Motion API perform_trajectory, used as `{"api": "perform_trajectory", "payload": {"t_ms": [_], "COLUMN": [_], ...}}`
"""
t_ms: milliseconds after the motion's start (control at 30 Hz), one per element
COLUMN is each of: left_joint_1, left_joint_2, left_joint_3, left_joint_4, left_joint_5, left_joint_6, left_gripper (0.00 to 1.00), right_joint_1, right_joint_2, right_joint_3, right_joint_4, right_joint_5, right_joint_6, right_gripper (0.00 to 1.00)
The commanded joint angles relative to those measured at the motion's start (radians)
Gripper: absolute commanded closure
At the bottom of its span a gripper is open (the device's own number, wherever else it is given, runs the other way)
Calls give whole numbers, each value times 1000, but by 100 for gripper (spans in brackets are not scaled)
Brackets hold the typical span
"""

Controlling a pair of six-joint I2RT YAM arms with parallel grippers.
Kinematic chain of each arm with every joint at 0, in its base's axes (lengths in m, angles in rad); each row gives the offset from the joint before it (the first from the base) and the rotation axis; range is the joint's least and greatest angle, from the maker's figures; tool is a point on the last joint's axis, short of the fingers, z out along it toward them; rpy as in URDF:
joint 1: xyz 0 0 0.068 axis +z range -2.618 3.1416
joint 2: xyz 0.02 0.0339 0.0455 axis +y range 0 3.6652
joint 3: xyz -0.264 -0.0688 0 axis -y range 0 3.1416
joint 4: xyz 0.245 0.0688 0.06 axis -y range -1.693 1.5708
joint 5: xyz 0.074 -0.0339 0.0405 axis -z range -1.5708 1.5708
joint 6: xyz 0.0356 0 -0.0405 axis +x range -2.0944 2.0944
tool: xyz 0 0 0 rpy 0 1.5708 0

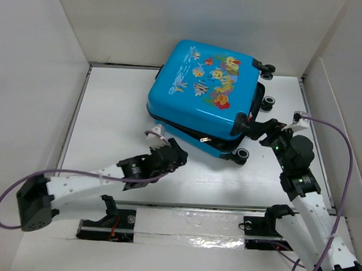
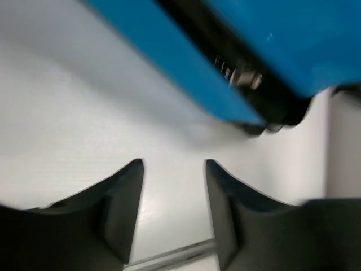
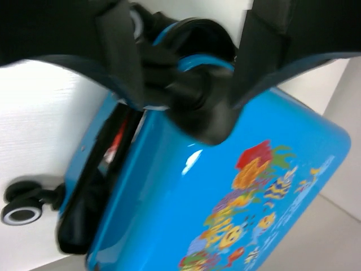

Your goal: Pack the luggage

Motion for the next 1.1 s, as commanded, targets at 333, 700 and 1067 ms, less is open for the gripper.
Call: {"api": "perform_trajectory", "payload": {"t_ms": [333,700,1067], "left_joint_1": [749,964,932], "left_joint_2": [88,825,1064], "left_joint_3": [440,926,1030], "left_joint_4": [301,156,283], "left_joint_5": [191,485,674], "left_joint_6": [264,399,384], "left_gripper": [37,38,38], "right_joint_1": [-126,-324,-232], "right_joint_2": [181,478,983], "right_joint_3": [129,132,409], "right_joint_4": [50,185,205], "right_joint_5": [-90,-64,-75], "right_joint_6": [107,117,115], "right_gripper": [57,86,85]}}
